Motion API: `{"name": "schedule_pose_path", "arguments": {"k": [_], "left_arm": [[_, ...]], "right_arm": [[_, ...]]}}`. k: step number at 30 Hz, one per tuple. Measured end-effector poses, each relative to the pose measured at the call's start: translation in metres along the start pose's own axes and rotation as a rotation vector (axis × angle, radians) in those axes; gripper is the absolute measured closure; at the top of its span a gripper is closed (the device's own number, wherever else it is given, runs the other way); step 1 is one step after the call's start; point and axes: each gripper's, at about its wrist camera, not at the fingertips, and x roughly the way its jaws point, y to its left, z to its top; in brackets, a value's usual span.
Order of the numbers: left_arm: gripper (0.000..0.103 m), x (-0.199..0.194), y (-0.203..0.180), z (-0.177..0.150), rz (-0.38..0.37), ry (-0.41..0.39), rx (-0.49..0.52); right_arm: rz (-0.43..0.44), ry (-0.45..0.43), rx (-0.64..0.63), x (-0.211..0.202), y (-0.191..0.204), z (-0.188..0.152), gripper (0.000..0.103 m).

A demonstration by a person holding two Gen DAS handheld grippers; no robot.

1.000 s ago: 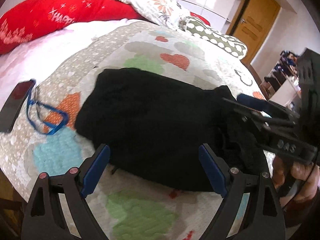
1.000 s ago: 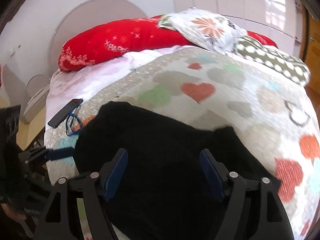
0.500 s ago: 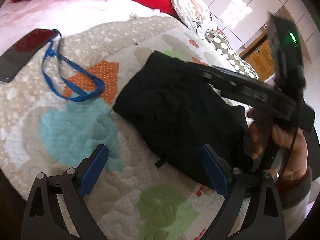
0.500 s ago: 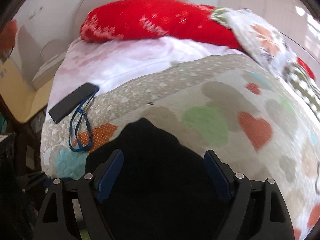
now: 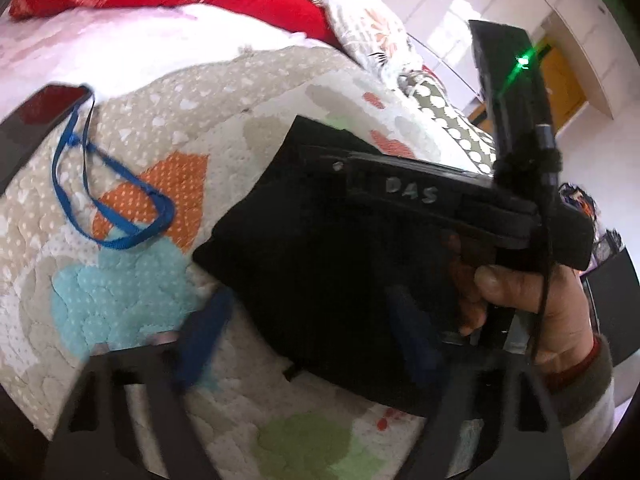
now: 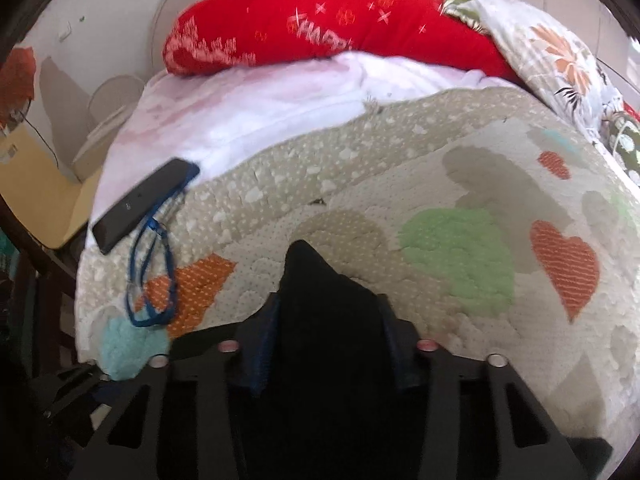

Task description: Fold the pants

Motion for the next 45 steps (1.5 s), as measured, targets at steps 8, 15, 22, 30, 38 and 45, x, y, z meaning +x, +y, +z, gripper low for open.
{"name": "schedule_pose_path", "arguments": {"k": [8, 15, 22, 30, 38, 45], "left_arm": [[0.062, -0.057, -0.078, -0.007, -0.078, -0.167, 0.23], [0.062, -0.045, -0.174, -0.052, -0.279, -0.078, 0.472], [0.06, 0.01, -0.233, -0.116, -0.332, 0.214, 0.737], [0.02, -0.05, -0.201, -0.093, -0.357, 0.098, 0.817], [0.019, -0.019, -0.156, -0.053, -0.16, 0.049, 0.614], [0.019, 0.001, -0.163, -0.063, -0.221, 0.113, 0.595]], "right_arm": [[0.032, -0.249, 0.062, -0.111, -0.024, -0.015, 0.074], [-0.041, -0.413, 0.255, -0.211, -0.094, -0.101, 0.075], [-0.233, -0.33, 0.533, -0.232, -0.161, -0.203, 0.08], [-0.126, -0.339, 0.66, -0.239, -0.157, -0.252, 0.028], [-0.08, -0.236, 0.614, -0.189, -0.139, -0.227, 0.032], [-0.198, -0.267, 0.433, -0.2, -0.111, -0.203, 0.098]]}}
